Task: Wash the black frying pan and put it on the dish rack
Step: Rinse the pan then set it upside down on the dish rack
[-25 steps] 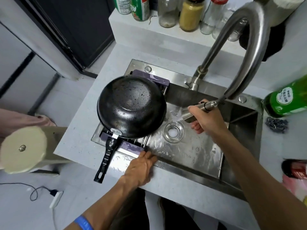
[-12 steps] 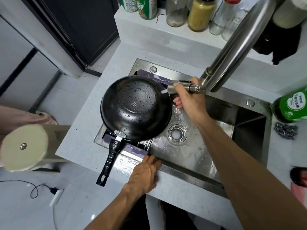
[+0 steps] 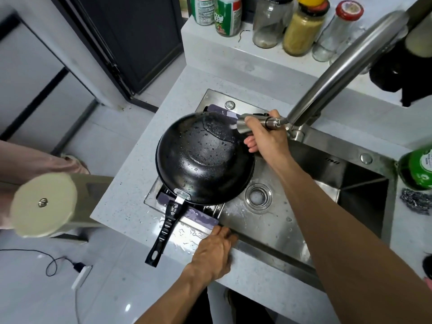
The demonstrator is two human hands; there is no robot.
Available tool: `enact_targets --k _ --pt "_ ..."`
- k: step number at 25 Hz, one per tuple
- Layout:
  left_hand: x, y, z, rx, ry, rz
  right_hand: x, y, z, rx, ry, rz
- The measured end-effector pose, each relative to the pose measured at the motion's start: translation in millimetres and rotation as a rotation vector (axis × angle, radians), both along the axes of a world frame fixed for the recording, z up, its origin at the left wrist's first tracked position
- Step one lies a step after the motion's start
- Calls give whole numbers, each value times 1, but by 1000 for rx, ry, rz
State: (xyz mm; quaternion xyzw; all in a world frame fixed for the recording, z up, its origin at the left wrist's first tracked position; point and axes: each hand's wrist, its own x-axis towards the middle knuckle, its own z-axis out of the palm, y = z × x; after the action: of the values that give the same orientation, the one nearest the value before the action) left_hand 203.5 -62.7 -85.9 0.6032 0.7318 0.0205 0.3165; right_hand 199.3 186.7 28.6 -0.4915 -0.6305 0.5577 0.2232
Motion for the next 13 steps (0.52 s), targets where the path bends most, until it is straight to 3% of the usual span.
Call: enact_targets --k 5,8,13 --pt "0 0 -2 -6 24 -13 21 -5 6 34 -51 45" --pt "-1 -2 -3 4 7 -21 57 -10 1 94 -175 19" --pt "2 -2 -2 2 22 -9 133 -18 -14 17 -245 -53"
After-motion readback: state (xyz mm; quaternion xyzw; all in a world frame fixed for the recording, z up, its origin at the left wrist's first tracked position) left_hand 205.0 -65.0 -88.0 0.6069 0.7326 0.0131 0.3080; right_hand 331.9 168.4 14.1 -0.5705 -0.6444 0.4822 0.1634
